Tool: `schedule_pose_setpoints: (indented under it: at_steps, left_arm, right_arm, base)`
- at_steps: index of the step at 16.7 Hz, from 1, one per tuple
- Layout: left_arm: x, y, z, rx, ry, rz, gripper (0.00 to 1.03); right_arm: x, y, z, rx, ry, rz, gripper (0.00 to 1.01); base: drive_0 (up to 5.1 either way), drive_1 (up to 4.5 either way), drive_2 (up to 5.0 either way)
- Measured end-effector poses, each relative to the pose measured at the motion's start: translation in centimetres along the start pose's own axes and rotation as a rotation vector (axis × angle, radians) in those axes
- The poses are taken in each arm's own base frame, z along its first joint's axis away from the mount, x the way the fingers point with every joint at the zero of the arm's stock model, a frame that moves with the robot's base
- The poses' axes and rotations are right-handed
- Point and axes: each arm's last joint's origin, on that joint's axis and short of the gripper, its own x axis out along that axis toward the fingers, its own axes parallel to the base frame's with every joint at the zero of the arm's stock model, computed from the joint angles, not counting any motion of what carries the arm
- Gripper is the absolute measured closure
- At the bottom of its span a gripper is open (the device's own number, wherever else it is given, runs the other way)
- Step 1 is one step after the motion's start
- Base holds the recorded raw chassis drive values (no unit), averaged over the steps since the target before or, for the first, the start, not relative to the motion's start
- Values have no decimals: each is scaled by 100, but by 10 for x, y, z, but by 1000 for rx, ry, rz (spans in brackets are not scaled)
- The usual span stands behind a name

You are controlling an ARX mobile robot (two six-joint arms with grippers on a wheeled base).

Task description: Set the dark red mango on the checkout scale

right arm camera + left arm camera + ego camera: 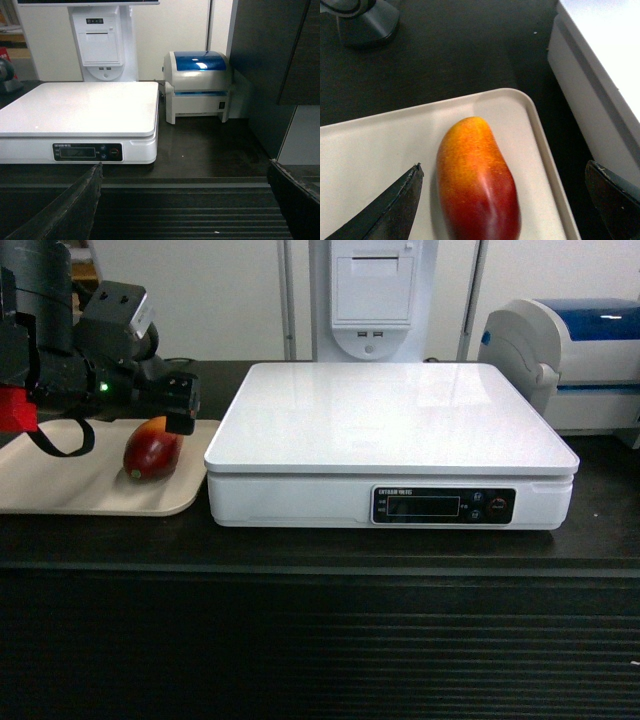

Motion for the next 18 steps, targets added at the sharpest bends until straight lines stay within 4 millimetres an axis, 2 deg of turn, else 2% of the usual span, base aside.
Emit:
schedule_pose_setpoints:
  at_steps: [5,8,14,18]
  left_arm:
    - [23,19,-7,-75,74,-36,5]
    - [30,25,-6,-89,85,-50,5]
    - [48,29,-33,-101,180,-79,5]
    - [50,29,-34,-99,186,-103,5]
  right_arm:
    - [0,0,0,0,0,0,3]
    - [0,0,0,0,0,0,3]
    - [0,0,0,0,0,0,3]
    - [0,0,0,0,0,0,3]
  base:
    - [0,0,0]
    - [0,0,0]
    - [0,0,0]
    - [0,0,0]
